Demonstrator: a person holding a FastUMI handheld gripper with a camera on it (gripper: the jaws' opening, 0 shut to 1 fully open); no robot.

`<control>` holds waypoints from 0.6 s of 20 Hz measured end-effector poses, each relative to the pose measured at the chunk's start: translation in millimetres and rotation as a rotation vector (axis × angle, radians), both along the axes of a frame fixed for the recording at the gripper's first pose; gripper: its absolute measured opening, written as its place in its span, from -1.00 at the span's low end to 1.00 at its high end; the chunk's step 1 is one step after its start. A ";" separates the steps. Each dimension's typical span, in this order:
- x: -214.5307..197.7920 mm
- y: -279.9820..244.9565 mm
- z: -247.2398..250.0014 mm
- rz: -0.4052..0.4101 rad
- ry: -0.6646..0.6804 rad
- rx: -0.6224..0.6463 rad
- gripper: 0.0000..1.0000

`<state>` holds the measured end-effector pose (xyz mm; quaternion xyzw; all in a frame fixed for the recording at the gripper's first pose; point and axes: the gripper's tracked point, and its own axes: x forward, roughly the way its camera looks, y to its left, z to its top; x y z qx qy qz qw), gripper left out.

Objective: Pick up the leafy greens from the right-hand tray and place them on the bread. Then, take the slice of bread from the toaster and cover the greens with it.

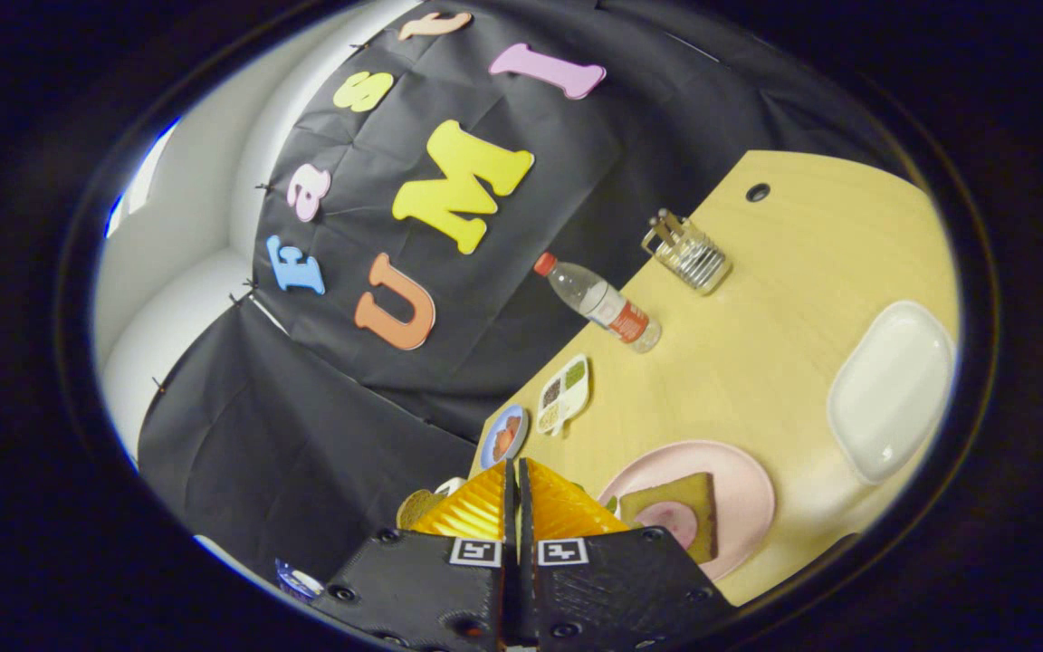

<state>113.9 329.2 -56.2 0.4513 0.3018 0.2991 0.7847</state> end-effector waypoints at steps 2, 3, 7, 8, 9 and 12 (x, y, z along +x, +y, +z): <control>-4.9 20.1 -9.0 0.028 0.027 0.024 -1.00; -7.1 27.2 -13.7 0.036 0.034 0.029 -1.00; -0.8 30.7 -48.9 0.016 0.054 0.000 -1.00; 3.7 27.2 -57.7 0.005 0.067 -0.005 -1.00; 8.5 21.8 -64.0 -0.013 0.075 -0.016 -1.00; 18.8 -5.5 -86.8 -0.093 0.068 -0.101 -1.00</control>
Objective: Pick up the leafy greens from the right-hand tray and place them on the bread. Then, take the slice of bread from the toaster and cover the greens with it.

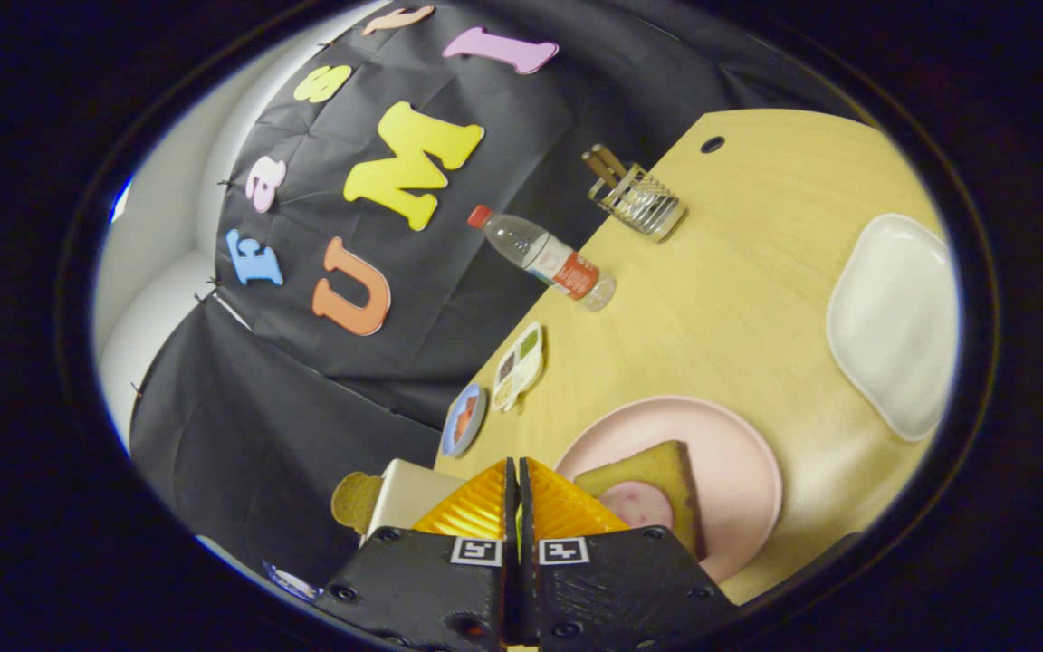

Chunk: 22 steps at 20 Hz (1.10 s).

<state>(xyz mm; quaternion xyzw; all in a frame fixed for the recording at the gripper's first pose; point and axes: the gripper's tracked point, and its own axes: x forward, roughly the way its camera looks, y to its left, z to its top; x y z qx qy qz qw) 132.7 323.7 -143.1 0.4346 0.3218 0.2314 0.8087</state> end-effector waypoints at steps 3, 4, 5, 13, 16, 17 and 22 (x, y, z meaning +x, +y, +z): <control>2.8 -16.2 -16.4 -0.036 0.005 -0.046 -1.00; 4.8 -19.0 -20.1 -0.043 -0.002 -0.076 -1.00; 6.3 -21.4 -23.7 -0.054 -0.015 -0.111 -1.00; 3.5 -30.4 -36.0 -0.090 -0.070 -0.279 -0.81; 5.7 -40.0 -33.2 -0.120 -0.111 -0.324 -0.21; 6.7 -45.1 -27.8 -0.134 -0.136 -0.344 0.02; -0.5 -72.9 9.8 -0.239 -0.307 -0.541 0.88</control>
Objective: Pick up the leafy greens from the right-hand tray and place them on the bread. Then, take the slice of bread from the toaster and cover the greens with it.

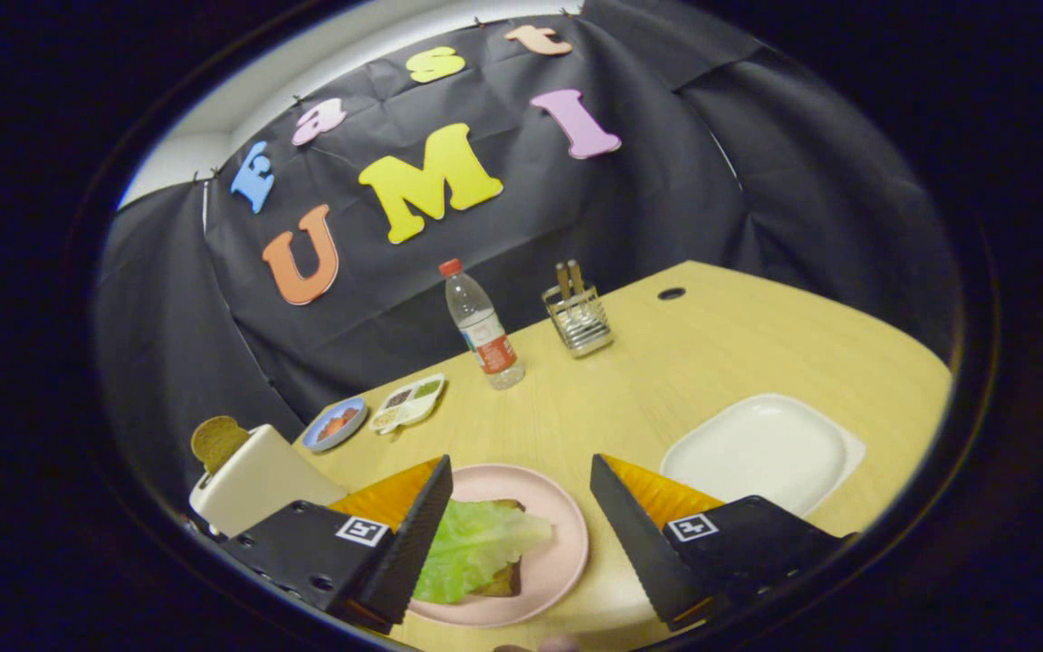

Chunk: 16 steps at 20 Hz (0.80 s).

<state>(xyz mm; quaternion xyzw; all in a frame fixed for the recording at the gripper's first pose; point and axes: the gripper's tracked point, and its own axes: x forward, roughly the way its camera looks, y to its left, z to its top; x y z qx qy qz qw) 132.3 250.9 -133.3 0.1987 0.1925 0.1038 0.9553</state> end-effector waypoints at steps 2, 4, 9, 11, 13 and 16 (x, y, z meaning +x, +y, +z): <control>-4.9 -7.5 20.5 -0.037 -0.061 -0.065 0.91; -19.0 -6.1 40.9 -0.044 -0.109 -0.115 0.91; -47.2 32.3 94.5 -0.028 -0.208 -0.140 0.91; -58.1 57.7 114.1 -0.007 -0.249 -0.125 0.91; -61.4 76.5 128.3 0.006 -0.272 -0.136 0.91; -66.9 107.7 146.4 0.020 -0.281 -0.132 0.91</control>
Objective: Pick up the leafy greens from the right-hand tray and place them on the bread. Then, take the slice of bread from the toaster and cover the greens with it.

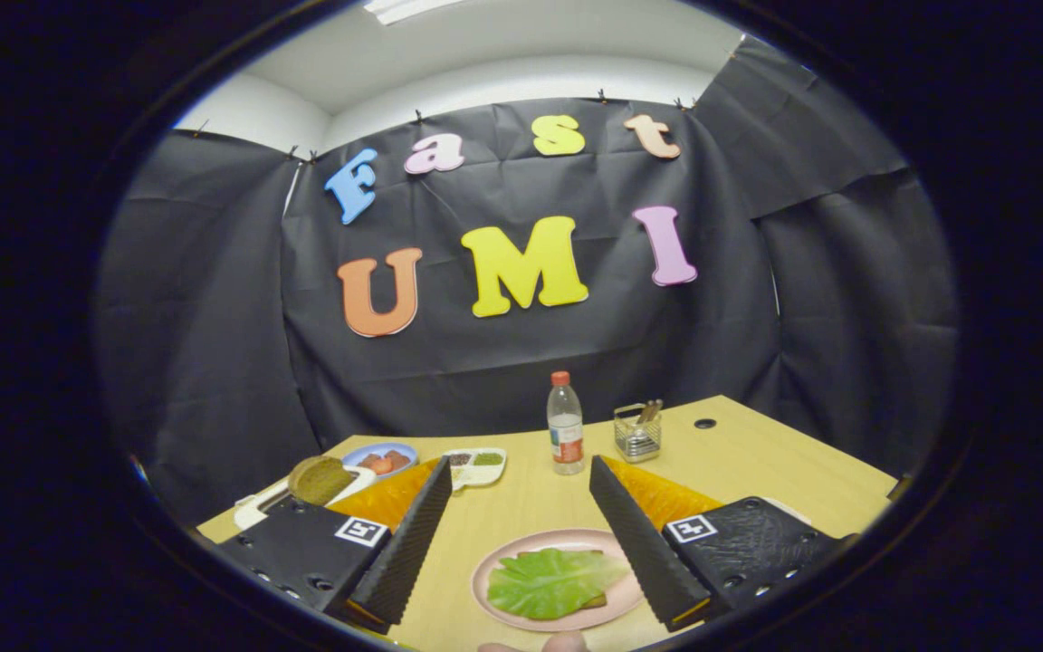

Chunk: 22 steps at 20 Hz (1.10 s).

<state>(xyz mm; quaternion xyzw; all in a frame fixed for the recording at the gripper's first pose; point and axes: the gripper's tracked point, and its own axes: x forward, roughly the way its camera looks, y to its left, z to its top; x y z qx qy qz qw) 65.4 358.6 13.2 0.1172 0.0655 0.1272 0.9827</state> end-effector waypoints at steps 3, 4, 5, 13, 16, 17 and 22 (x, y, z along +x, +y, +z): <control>-9.4 52.5 6.0 0.067 0.019 -0.010 0.91; -12.1 69.2 4.9 0.096 0.026 -0.008 0.91; -16.7 90.0 3.2 0.127 0.040 -0.010 0.91; -31.6 196.8 -21.9 0.232 0.114 -0.081 0.91; -19.2 208.2 -36.9 0.207 0.147 -0.118 0.92; -13.2 210.2 -42.5 0.192 0.163 -0.128 0.92; 6.9 218.7 -62.2 0.142 0.262 -0.124 0.53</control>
